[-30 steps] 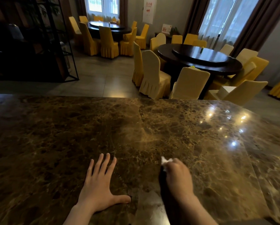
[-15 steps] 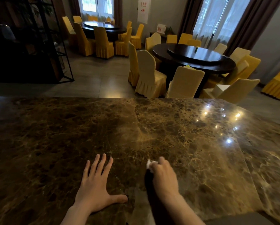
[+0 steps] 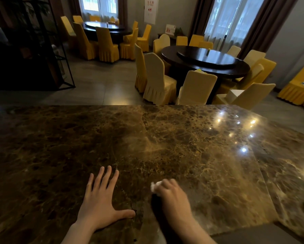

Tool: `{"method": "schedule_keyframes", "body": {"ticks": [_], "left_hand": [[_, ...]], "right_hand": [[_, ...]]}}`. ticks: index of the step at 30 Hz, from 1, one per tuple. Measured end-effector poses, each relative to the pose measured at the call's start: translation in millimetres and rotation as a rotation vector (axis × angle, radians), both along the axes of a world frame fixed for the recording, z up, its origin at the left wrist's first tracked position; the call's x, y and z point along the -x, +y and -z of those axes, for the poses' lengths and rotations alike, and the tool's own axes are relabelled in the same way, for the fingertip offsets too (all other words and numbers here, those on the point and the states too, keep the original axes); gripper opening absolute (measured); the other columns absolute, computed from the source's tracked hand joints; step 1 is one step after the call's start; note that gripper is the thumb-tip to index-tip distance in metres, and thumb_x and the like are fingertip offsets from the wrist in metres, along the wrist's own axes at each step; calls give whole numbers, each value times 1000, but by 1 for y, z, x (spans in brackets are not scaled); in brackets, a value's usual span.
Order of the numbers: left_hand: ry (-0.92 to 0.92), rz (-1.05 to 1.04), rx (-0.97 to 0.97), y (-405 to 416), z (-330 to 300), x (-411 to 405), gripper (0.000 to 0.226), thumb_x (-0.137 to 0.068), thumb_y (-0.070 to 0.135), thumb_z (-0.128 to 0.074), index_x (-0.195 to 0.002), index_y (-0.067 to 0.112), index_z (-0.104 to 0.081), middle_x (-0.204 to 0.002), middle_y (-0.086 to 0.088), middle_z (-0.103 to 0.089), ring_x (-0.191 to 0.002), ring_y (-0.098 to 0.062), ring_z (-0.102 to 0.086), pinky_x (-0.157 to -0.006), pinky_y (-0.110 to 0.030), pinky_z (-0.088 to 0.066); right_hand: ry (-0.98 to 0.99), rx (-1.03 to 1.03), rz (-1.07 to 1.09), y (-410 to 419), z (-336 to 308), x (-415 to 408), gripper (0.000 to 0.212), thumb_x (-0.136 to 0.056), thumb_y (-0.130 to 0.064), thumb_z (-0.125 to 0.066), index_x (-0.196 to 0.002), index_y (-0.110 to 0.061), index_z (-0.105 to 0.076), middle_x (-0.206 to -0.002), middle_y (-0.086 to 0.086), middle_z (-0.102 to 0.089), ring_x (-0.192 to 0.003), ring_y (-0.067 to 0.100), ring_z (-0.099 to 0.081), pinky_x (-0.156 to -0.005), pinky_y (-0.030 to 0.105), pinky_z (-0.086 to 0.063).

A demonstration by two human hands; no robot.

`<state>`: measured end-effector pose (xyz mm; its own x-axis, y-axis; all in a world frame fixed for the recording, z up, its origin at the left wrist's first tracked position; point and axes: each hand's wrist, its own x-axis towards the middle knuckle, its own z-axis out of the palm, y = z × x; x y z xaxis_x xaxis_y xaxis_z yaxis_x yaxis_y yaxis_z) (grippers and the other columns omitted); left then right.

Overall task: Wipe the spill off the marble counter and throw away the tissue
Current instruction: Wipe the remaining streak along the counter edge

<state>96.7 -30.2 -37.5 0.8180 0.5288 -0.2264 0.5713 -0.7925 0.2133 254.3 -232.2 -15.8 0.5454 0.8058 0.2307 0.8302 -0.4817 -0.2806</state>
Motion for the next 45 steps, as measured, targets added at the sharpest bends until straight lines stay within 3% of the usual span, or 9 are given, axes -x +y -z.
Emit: {"method": "schedule_keyframes", "body": {"ticks": [6,12,16,25,29,34,36,40,45], "left_hand": [[-12,-5,-3,0,4,0,153,-44,122,-23,-157,36,33,-167,9,41,-149,-15,47,-128,-53,24],[-12,-9,-8,1,6,-1,154,-43,122,-24,-157,35,33,-167,7,41,-150,-16,46,-127,-53,25],[-7,-4,-8,1,4,0,154,-43,122,-22,-158,34,32,-168,7,40,-151,-16,45,-127,-52,27],[-28,-5,8,0,5,1,152,-45,122,-25,-155,37,34,-168,8,40,-149,-15,47,-127,-53,26],[-26,1,-6,1,6,1,151,-45,122,-23,-156,36,33,-168,7,40,-150,-16,46,-128,-55,23],[-46,1,7,1,6,2,153,-44,122,-24,-158,35,31,-168,7,39,-151,-16,45,-129,-55,22],[-54,-5,9,2,6,1,154,-44,122,-26,-160,36,28,-169,8,38,-151,-16,44,-129,-55,23],[-49,-6,23,1,4,0,156,-44,122,-28,-162,35,25,-168,10,39,-151,-16,44,-128,-55,23],[-27,-6,26,3,5,-1,157,-43,122,-28,-161,36,28,-167,10,42,-149,-14,47,-127,-54,24]], "right_hand": [[-117,7,365,-10,-4,-44,13,-74,-8,-82,-76,-17,-73,-72,-1,-64,-77,22,-50,-62,33,-43],[-60,-93,28,16,4,30,7,-83,-29,-76,-90,-31,-73,-79,-12,-64,-85,16,-52,-71,32,-41],[-57,-56,-104,-7,1,19,8,-84,-35,-73,-81,-34,-66,-76,-15,-53,-77,8,-50,-56,23,-41],[30,1,396,13,-10,-32,14,-86,-9,-68,-91,-20,-76,-85,-3,-63,-81,18,-55,-63,30,-47],[44,-9,126,26,-3,15,32,-74,-5,-75,-103,-19,-73,-87,-3,-62,-80,16,-55,-61,27,-49],[16,65,-145,-12,-5,3,4,-88,-32,-69,-88,-35,-66,-81,-16,-52,-78,7,-50,-57,21,-39],[23,48,-7,-21,-8,-25,9,-93,-34,-64,-87,-34,-71,-80,-15,-54,-76,6,-52,-59,25,-45],[130,-80,337,-3,-20,-70,21,-85,-6,-72,-94,-24,-80,-80,-5,-65,-75,16,-60,-64,35,-51],[90,-57,297,55,-12,-38,22,-88,-6,-64,-100,-18,-78,-92,-2,-68,-89,17,-55,-71,31,-50]]}}
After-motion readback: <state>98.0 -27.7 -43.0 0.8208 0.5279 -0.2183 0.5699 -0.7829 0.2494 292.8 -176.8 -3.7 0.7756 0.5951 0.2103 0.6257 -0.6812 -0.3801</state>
